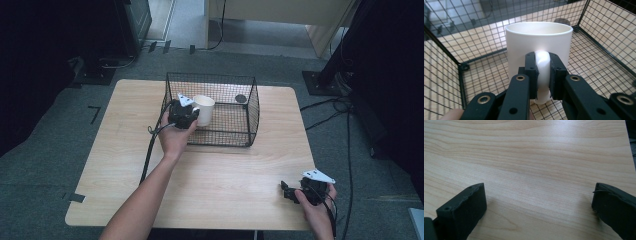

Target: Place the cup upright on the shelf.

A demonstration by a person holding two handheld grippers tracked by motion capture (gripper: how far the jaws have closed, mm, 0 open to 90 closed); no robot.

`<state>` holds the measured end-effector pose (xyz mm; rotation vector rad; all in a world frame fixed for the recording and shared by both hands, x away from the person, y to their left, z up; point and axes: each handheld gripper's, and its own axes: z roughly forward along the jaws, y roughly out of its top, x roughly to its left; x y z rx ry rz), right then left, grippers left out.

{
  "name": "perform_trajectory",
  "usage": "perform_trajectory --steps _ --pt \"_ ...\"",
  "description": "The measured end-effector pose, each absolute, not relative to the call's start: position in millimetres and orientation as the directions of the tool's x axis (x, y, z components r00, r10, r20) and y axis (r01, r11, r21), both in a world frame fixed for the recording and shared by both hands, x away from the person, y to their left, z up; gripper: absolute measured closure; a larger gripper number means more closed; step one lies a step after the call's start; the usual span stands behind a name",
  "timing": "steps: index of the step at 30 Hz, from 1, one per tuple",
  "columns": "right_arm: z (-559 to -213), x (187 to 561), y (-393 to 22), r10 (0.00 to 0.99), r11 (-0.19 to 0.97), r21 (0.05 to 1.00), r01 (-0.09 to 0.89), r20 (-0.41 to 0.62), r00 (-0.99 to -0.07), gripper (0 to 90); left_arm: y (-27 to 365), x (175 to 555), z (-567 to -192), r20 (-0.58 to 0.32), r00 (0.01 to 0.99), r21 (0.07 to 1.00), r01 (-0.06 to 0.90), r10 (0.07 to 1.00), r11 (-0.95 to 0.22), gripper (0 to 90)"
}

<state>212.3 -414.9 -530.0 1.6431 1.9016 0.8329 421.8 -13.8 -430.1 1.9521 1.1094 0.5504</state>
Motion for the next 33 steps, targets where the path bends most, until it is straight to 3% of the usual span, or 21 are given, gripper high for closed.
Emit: perform_trajectory --steps 14,33 --pt "-530 212 -415 0.987 0.09 0.719 0.689 0.027 -0.156 0.0 -8 423 -432 -0.038 0.505 0.794 0.539 0.862 -0.281 80.5" --pt "-530 212 -415 0.987 0.091 0.72 0.689 0.026 -0.157 0.0 -1 420 -430 -0.042 0.485 0.792 0.549 0.874 -0.266 72.8"
